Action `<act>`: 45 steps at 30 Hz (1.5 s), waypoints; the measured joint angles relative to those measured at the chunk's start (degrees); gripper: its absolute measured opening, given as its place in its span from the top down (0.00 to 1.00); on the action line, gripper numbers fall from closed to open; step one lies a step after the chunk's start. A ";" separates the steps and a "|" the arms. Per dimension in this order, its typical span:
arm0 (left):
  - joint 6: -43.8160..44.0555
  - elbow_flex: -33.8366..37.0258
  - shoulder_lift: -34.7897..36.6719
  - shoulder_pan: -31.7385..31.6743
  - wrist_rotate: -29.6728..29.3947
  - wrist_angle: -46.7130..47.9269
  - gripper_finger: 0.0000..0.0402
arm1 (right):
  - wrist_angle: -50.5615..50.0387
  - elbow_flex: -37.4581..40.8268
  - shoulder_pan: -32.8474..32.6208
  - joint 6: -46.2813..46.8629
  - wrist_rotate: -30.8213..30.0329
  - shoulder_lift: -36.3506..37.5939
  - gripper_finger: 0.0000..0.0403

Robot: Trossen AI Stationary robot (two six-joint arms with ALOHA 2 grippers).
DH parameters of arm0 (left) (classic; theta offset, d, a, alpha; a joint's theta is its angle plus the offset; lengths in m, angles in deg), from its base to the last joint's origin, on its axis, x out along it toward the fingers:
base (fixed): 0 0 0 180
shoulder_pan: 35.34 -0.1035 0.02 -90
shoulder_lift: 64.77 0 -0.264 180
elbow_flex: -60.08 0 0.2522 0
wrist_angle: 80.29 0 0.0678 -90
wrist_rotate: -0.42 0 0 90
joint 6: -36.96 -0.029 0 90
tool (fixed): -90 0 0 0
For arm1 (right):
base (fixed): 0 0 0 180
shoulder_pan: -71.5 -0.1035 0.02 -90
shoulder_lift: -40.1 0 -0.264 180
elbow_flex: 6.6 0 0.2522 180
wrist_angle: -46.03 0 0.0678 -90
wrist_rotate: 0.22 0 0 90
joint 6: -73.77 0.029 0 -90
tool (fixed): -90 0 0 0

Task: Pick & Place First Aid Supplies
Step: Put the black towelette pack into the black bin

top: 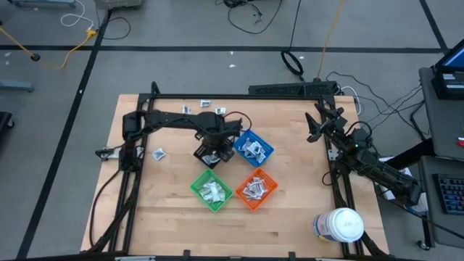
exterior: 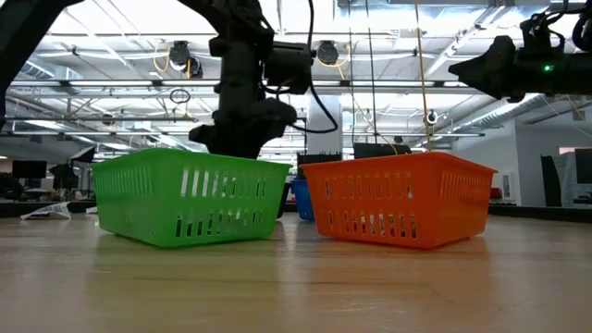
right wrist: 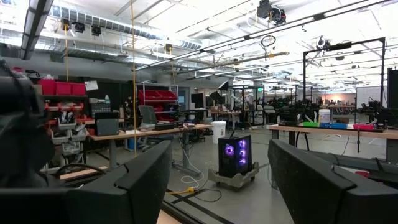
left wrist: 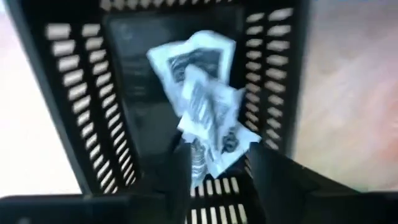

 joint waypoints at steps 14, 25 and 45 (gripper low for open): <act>-35.20 -5.34 0.02 -6.81 1.72 1.84 0.47 | -0.01 0.00 0.00 0.00 0.00 0.00 0.35; -37.04 -5.35 0.04 -18.83 0.50 5.84 0.47 | 0.00 0.01 0.00 0.00 0.00 0.01 0.35; -43.49 -4.59 -7.43 -24.25 -4.83 -0.04 0.47 | -0.01 0.01 0.00 -0.02 0.00 0.00 0.35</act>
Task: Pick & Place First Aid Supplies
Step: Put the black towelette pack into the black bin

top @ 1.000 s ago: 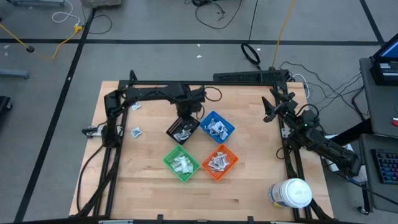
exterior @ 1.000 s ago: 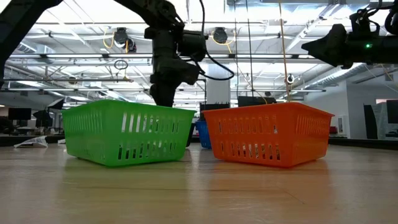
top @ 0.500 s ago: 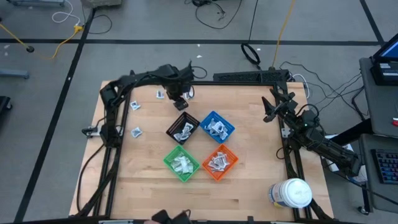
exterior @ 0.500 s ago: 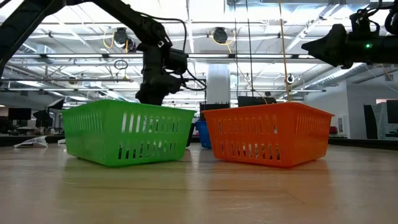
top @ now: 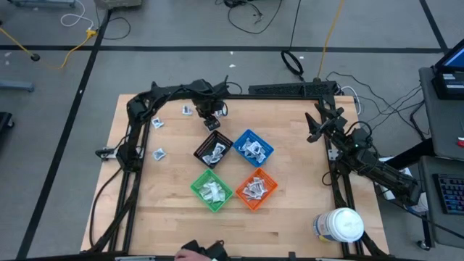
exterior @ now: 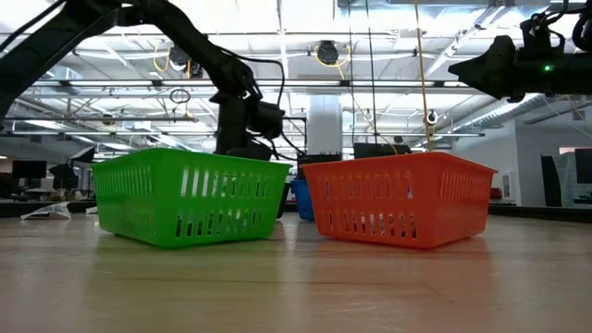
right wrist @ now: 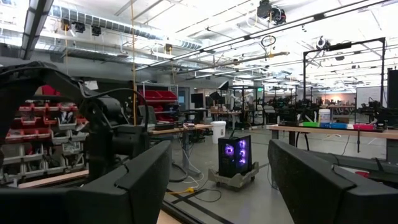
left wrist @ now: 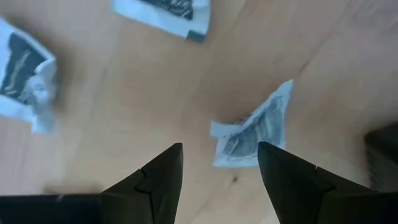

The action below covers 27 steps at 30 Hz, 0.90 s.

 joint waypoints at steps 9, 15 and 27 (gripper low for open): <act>0.18 -0.04 -1.80 1.94 0.98 -4.56 0.48 | 0.01 0.01 0.00 0.02 0.00 0.02 0.35; 0.95 -0.04 -1.82 2.05 0.89 -4.87 0.74 | 0.01 -0.01 0.00 0.02 0.00 -0.01 0.35; 2.92 -0.02 0.51 1.39 0.92 -3.22 0.99 | 0.00 0.01 0.00 0.02 0.00 0.01 0.35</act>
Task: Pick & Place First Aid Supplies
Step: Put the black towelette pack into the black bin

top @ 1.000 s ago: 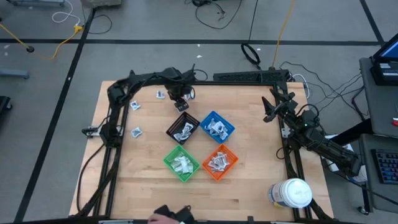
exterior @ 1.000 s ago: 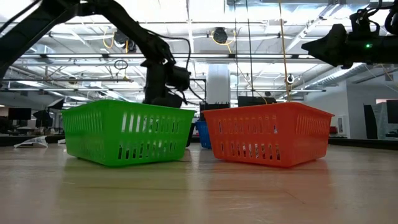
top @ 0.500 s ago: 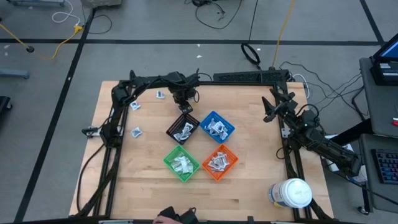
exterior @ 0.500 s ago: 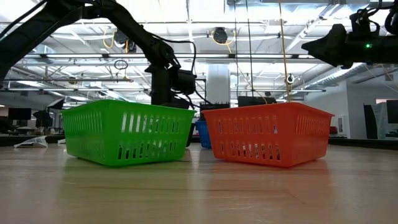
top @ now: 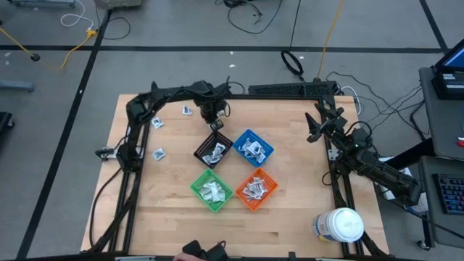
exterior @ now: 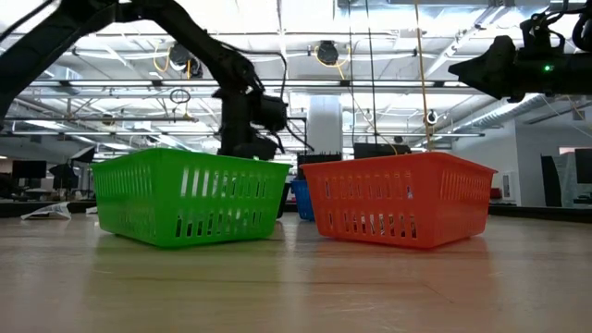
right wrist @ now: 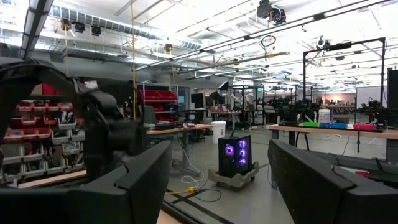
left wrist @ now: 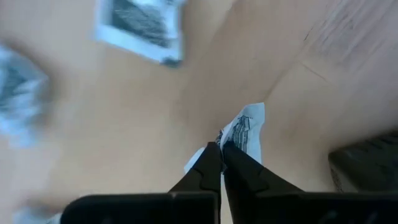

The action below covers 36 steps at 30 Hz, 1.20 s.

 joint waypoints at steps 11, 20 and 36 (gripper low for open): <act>1.40 -0.04 7.96 0.74 -2.46 4.44 0.99 | -0.01 -0.02 0.00 0.00 0.00 -0.01 0.35; 2.82 -0.02 8.73 12.60 -2.82 7.82 1.00 | 0.01 -0.01 0.00 0.00 0.00 0.01 0.35; 7.63 8.68 8.71 21.09 -3.26 0.59 1.00 | 0.01 0.00 0.00 0.00 0.00 -0.01 0.35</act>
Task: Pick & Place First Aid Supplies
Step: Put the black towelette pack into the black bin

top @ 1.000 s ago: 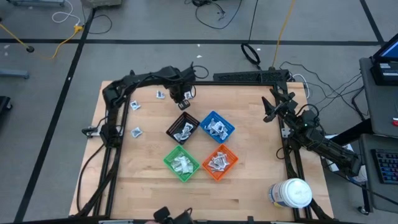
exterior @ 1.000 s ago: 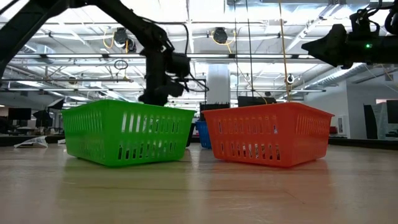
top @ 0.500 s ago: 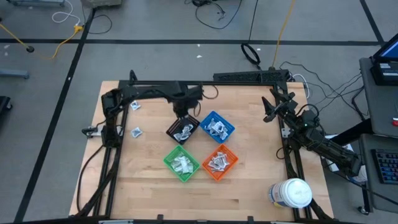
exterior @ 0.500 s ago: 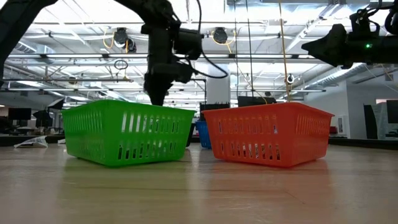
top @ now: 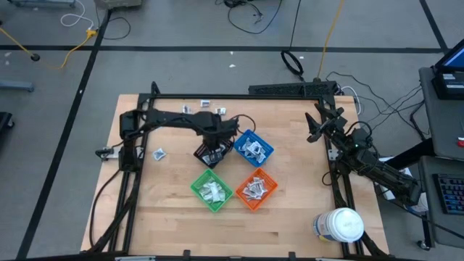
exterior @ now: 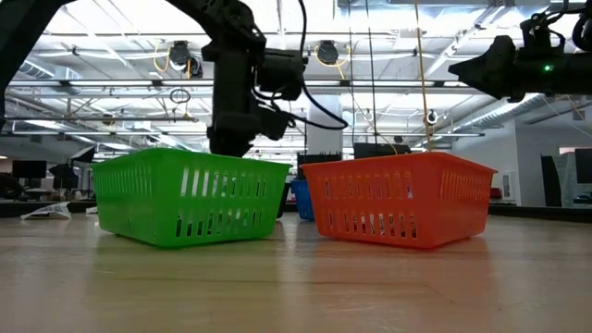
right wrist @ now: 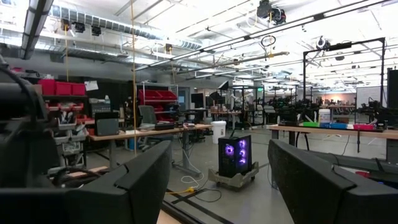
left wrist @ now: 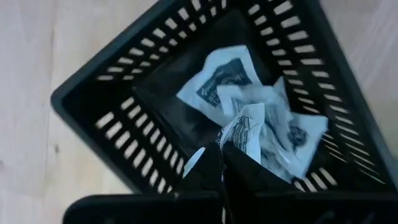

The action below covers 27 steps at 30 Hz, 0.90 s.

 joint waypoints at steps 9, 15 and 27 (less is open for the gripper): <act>2.41 2.71 0.00 1.01 0.00 -3.77 0.91 | -0.01 -0.01 0.00 0.00 0.00 0.00 0.35; 0.11 1.98 0.00 0.78 1.52 -2.69 0.65 | 0.00 -0.02 0.00 0.00 0.00 -0.01 0.35; -21.77 -5.60 0.00 -3.62 1.43 4.91 0.36 | 0.00 -0.01 0.00 0.00 0.00 -0.01 0.35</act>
